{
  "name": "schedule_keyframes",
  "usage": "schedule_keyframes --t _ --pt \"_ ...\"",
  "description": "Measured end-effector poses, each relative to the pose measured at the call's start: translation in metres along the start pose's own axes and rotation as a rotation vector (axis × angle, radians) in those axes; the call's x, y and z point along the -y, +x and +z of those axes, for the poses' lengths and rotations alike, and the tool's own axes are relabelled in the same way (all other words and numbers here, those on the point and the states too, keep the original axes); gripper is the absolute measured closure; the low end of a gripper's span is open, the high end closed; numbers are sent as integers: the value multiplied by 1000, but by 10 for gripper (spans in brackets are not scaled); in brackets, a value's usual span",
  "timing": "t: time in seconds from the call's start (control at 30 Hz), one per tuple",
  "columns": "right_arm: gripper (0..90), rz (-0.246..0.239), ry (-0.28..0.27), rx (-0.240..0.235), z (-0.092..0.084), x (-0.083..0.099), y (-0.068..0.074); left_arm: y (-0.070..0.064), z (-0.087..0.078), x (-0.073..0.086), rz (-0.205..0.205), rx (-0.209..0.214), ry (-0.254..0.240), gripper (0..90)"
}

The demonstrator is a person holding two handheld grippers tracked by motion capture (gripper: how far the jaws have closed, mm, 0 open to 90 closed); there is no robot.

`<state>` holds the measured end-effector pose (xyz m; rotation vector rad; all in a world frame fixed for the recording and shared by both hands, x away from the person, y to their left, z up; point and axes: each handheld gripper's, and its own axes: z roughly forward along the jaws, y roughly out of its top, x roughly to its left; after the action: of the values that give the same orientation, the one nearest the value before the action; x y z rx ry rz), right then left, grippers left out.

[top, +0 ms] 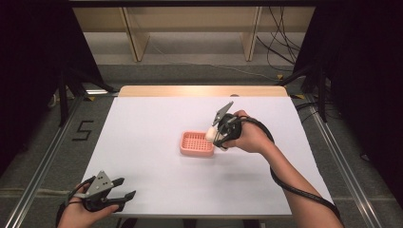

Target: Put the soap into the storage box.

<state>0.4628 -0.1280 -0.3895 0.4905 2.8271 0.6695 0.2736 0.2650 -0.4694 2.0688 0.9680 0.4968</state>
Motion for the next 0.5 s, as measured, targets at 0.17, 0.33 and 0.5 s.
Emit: schedule_keyframes --t 0.17,0.33,0.5 --pt "498 -12 2 -3 3 -3 0 2 -4 -2 26 27 20 364" --pt "498 -11 6 -3 5 -7 0 2 -3 -2 27 28 19 364" --pt "498 -33 3 -8 7 -11 -1 2 -4 -2 27 29 18 364"
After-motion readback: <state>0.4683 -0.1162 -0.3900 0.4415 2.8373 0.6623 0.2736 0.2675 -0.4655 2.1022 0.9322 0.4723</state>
